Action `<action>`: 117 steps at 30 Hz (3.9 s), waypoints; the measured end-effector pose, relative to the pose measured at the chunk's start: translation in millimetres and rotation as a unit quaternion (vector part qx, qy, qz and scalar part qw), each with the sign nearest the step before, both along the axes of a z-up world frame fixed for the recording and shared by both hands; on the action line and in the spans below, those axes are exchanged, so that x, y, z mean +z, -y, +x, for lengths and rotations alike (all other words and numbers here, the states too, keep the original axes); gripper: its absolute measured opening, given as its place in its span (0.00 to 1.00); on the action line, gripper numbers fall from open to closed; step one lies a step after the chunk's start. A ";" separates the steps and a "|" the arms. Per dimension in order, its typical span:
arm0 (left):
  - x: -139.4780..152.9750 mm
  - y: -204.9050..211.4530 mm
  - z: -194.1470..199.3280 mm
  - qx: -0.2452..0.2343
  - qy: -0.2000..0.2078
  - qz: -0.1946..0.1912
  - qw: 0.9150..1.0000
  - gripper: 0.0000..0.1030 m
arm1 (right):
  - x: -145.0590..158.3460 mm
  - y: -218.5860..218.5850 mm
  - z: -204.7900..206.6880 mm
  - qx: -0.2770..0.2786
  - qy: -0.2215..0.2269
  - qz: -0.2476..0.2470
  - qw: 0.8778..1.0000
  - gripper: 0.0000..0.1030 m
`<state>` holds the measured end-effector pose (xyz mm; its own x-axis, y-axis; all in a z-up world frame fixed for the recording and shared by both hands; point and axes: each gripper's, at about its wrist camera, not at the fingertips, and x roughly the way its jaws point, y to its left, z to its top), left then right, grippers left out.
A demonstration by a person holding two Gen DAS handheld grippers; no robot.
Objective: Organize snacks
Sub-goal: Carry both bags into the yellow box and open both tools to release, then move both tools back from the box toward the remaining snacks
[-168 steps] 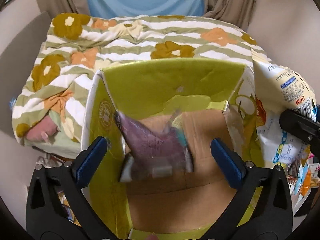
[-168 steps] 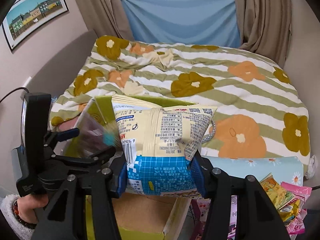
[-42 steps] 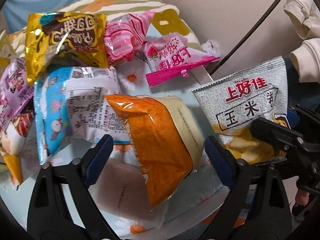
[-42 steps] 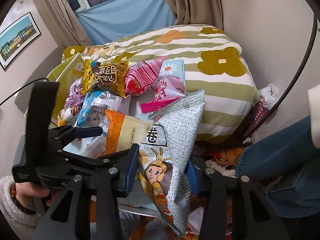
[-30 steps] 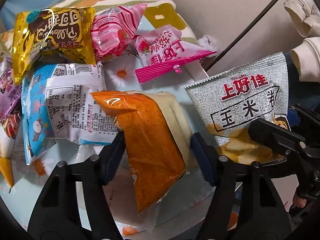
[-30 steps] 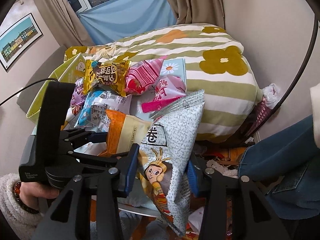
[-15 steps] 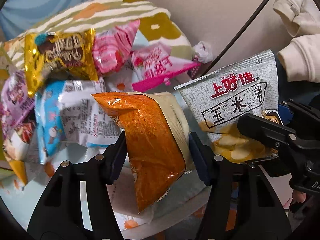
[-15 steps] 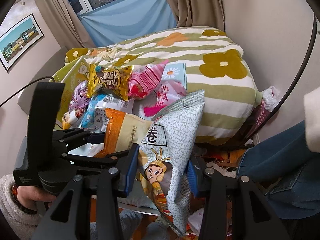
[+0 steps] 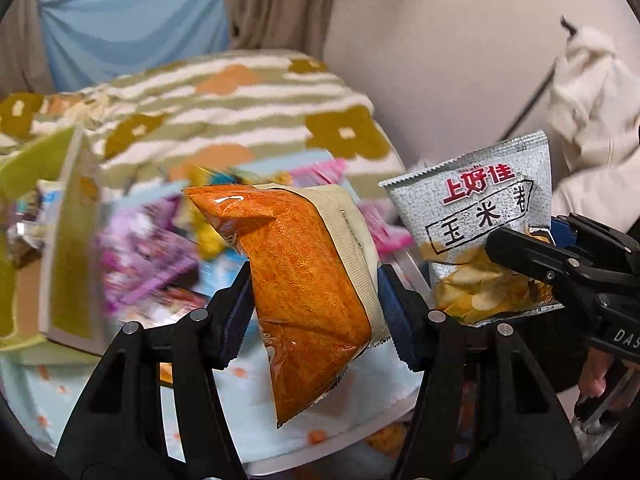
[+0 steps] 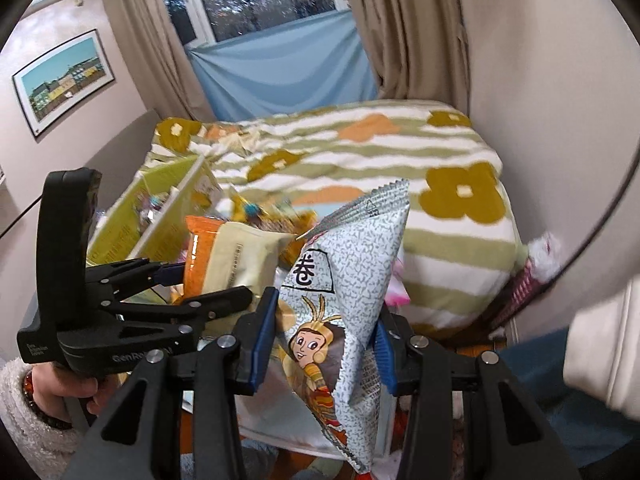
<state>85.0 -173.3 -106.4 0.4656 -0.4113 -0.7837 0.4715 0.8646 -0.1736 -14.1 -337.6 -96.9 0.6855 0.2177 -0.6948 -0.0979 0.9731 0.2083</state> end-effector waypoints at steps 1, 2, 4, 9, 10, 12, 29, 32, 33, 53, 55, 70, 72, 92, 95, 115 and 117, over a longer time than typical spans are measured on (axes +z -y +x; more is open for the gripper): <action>6.8 -12.0 3.8 0.009 0.006 -0.003 1.000 0.56 | 5.8 -6.9 4.4 0.005 0.006 0.000 1.000 0.39; 11.6 -21.2 7.4 0.016 0.010 -0.005 1.000 0.56 | 12.2 -15.8 9.8 0.012 0.012 0.000 1.000 0.39; 23.1 -46.7 16.3 0.035 0.018 -0.007 0.999 0.56 | 22.5 -32.8 19.6 0.021 0.021 0.003 1.000 0.39; 45.7 -113.4 41.5 0.082 0.033 -0.010 0.996 0.56 | 46.0 -92.4 54.5 0.064 0.038 0.013 0.997 0.39; 49.4 -130.3 46.1 0.094 0.036 -0.010 0.995 0.56 | 48.2 -99.0 59.5 0.070 0.040 0.014 0.997 0.39; 53.4 -158.8 52.7 0.111 0.037 -0.010 0.993 0.56 | 52.1 -124.1 74.9 0.087 0.042 0.017 0.995 0.39; -18.4 -351.1 144.0 0.163 -0.042 0.047 0.985 0.56 | 10.3 -313.7 181.6 0.132 -0.023 0.047 0.990 0.39; -38.7 -352.5 156.7 0.148 -0.060 0.058 0.985 0.57 | -7.0 -323.2 188.9 0.116 -0.046 0.045 0.991 0.39; -44.2 -352.7 159.1 0.144 -0.064 0.063 0.986 0.57 | -10.8 -324.8 191.0 0.113 -0.052 0.045 0.991 0.39; -25.6 -369.1 114.1 0.227 -0.044 0.099 0.968 1.00 | -38.3 -346.6 214.2 0.153 -0.104 0.047 0.982 0.39; -25.2 -372.8 113.5 0.238 -0.044 0.100 0.965 1.00 | -42.6 -352.7 220.1 0.160 -0.112 0.041 0.980 0.39; -36.2 -386.2 103.7 0.263 -0.060 0.090 0.959 1.00 | -47.9 -356.8 211.4 0.163 -0.087 0.028 0.982 1.00; -31.8 -387.0 101.3 0.263 -0.056 0.090 0.959 1.00 | -42.9 -355.6 207.7 0.163 -0.082 0.029 0.983 1.00; 69.5 -343.8 58.1 0.179 0.059 0.045 0.981 1.00 | 51.1 -299.3 109.8 0.061 0.032 0.002 0.998 1.00; 74.6 -315.6 55.8 0.148 0.064 0.038 0.986 1.00 | 58.6 -271.6 91.1 0.021 0.044 -0.012 0.999 1.00; 20.4 -84.9 17.1 0.093 0.002 0.044 0.995 1.00 | 22.3 -19.1 36.7 -0.072 -0.005 -0.025 0.997 1.00; 7.4 -65.0 16.3 0.095 -0.009 0.043 0.994 1.00 | 10.5 -1.3 38.6 -0.066 -0.016 -0.021 0.997 1.00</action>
